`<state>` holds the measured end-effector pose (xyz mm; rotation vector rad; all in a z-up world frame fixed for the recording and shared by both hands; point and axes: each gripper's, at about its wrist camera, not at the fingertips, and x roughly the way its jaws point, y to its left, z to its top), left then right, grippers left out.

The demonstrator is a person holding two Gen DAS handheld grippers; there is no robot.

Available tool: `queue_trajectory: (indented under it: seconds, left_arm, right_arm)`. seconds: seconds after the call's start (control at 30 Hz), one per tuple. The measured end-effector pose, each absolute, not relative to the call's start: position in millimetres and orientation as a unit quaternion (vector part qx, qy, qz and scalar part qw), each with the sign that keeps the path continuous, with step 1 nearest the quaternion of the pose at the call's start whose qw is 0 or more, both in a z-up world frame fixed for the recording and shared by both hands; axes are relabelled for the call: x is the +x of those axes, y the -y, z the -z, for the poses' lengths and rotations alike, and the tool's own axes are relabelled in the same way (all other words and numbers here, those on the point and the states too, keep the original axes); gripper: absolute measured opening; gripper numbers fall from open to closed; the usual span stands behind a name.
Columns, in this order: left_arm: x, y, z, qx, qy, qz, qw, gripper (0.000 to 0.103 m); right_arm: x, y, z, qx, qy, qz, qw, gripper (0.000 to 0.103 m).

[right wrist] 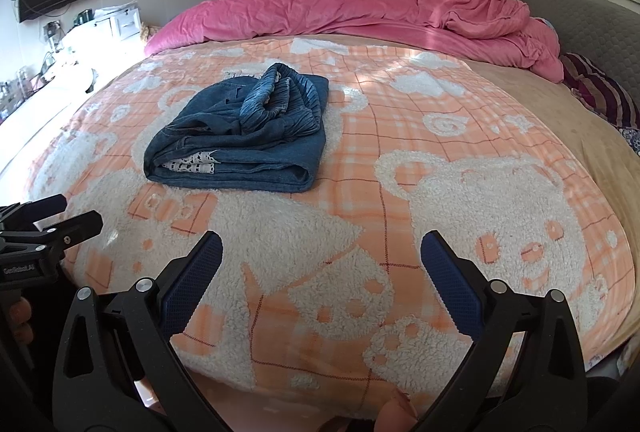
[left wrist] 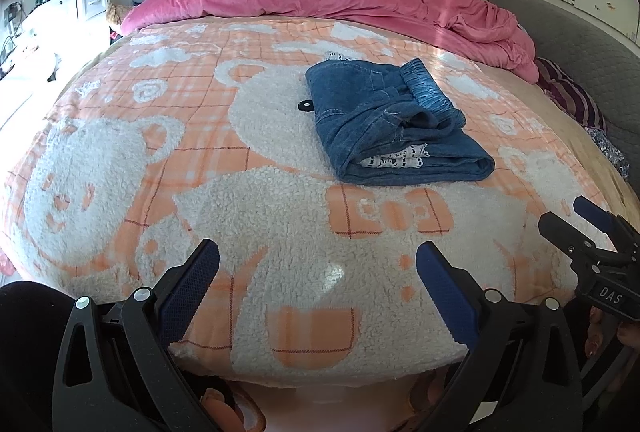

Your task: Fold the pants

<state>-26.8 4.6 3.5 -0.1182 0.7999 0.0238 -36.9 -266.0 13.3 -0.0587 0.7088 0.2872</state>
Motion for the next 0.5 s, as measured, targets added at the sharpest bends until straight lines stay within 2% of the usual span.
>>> queue_trajectory:
  seconds: [0.27, 0.4, 0.5]
  left_arm:
    - [-22.1, -9.1, -11.1, -0.048, -0.389, -0.025, 0.919, 0.098]
    - [4.5, -48.2, -36.7, -0.106, -0.38, -0.036, 0.918, 0.098]
    - [59.9, -103.7, -33.6, -0.12, -0.461, -0.084, 0.875, 0.098]
  right_arm:
    - [-30.4, 278.9, -15.2, -0.006, -0.359, -0.128, 0.925, 0.094]
    - [0.6, 310.4, -34.6, 0.017, -0.366, -0.105, 0.925, 0.094]
    - [40.2, 352.9, -55.3, 0.016, -0.364, -0.066, 0.929, 0.094]
